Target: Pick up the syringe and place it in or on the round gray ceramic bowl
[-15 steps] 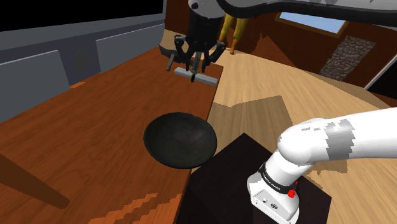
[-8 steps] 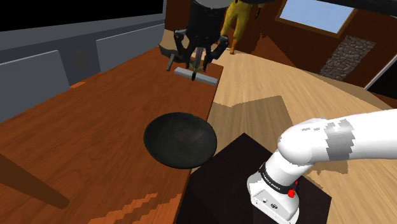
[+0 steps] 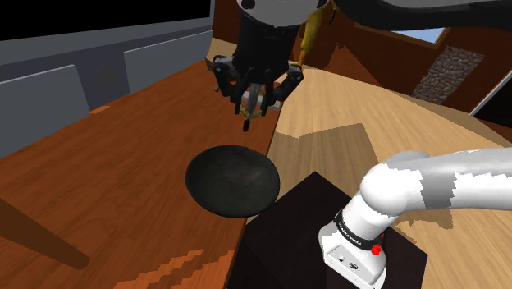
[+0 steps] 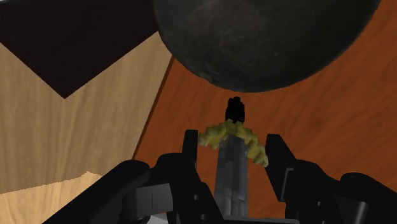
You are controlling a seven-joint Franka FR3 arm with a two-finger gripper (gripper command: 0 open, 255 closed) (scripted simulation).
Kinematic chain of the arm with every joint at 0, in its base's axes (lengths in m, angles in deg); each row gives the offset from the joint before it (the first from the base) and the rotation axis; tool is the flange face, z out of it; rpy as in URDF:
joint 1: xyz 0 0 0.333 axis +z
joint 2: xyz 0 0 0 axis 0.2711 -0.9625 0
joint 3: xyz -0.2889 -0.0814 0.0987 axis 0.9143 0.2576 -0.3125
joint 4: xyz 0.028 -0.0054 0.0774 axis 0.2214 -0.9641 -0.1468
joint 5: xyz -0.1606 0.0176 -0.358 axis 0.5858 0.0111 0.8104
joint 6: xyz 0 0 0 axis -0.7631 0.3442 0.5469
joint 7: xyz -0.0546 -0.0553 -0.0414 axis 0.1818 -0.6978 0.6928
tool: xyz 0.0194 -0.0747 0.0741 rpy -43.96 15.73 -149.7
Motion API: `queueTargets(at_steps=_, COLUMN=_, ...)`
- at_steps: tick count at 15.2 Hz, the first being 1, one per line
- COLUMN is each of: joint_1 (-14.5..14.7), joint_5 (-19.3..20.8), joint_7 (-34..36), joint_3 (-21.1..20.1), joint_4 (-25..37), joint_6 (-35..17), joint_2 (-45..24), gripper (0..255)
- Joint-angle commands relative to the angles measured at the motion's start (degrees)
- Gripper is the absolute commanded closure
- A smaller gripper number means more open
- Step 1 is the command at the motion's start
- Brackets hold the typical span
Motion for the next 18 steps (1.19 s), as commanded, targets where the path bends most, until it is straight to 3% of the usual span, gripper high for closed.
queueTargets(at_steps=1, joint_1=0.5, joint_5=-1.2, joint_7=2.5, joint_3=-2.1, joint_4=1.2, joint_6=1.1, joint_2=0.3, gripper=255)
queueTargets(at_steps=4, joint_1=1.0, joint_5=-3.0, joint_7=6.1, joint_3=-5.2, joint_4=3.1, joint_6=2.7, joint_2=0.7, gripper=255)
queueTargets(at_steps=13, joint_1=2.2, joint_5=-5.1, joint_7=6.7, joint_3=-7.4, joint_4=-4.1, joint_6=-3.2, joint_2=2.2, gripper=255)
queueTargets(at_steps=18, joint_1=2.3, joint_5=-5.2, joint_7=6.7, joint_3=-7.5, joint_4=-4.3, joint_6=-3.4, joint_2=2.2, gripper=255)
